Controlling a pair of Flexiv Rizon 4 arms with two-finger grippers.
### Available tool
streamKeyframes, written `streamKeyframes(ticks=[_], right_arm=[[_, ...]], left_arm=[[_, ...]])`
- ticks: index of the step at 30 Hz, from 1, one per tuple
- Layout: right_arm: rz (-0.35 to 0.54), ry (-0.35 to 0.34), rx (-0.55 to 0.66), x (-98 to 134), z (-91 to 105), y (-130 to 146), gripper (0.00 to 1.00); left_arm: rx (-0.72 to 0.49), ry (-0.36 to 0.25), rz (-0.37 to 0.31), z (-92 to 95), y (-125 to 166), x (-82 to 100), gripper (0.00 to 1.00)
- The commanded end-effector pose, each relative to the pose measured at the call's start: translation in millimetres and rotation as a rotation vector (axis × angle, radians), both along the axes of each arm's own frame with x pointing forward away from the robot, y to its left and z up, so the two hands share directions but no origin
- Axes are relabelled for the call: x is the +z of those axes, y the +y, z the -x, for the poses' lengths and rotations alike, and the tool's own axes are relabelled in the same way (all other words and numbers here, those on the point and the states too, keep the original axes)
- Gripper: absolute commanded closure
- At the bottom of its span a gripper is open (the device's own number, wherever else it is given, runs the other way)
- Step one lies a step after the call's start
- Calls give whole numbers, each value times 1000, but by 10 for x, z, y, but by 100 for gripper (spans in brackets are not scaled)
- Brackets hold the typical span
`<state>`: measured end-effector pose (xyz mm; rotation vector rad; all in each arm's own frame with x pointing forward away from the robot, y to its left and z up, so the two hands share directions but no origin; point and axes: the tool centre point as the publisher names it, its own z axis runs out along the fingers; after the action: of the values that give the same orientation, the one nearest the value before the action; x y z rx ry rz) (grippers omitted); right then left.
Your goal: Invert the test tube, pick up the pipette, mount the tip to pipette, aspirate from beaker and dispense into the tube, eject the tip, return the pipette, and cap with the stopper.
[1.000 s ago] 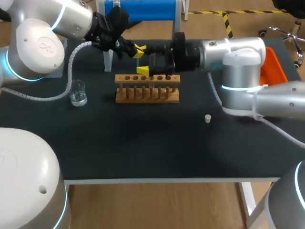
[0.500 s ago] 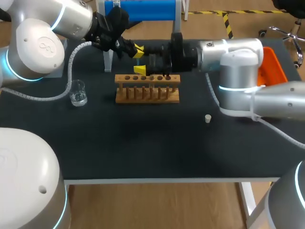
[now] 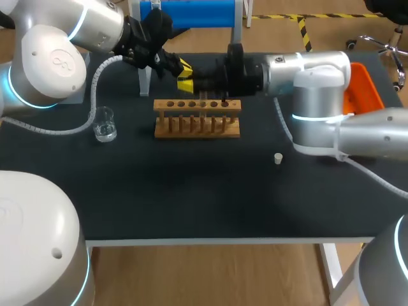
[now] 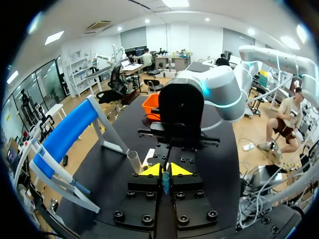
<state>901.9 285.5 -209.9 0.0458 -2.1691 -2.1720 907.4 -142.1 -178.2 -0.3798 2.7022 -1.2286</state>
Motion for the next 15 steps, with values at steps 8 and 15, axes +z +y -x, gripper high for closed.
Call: streamKeyframes(ticks=[8,15], right_arm=[[0,1,1,-13,9,-42,100],[1,1,-4,4,26,-167,100]], left_arm=[[-2,5,-5,-10,2,13,14],[-2,5,-5,-10,2,13,0]])
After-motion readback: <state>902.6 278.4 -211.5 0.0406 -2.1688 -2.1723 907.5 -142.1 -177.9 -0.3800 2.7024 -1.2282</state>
